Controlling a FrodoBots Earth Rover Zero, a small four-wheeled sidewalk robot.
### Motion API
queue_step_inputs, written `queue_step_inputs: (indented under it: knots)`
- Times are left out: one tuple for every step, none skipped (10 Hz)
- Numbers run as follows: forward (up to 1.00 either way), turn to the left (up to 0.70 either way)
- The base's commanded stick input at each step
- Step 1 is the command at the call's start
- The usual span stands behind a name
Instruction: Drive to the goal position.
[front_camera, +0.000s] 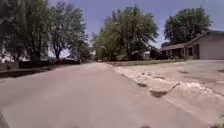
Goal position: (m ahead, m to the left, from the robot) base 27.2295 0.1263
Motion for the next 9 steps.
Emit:
queue_step_inputs:
  knots:
    - [0.7, 0.0]
    - [0.7, 0.0]
    - [0.7, 0.0]
    - [0.7, 0.0]
    - [0.7, 0.0]
    - [0.7, 0.0]
    - [0.7, 0.0]
    - [0.7, 0.0]
    - [0.7, 0.0]
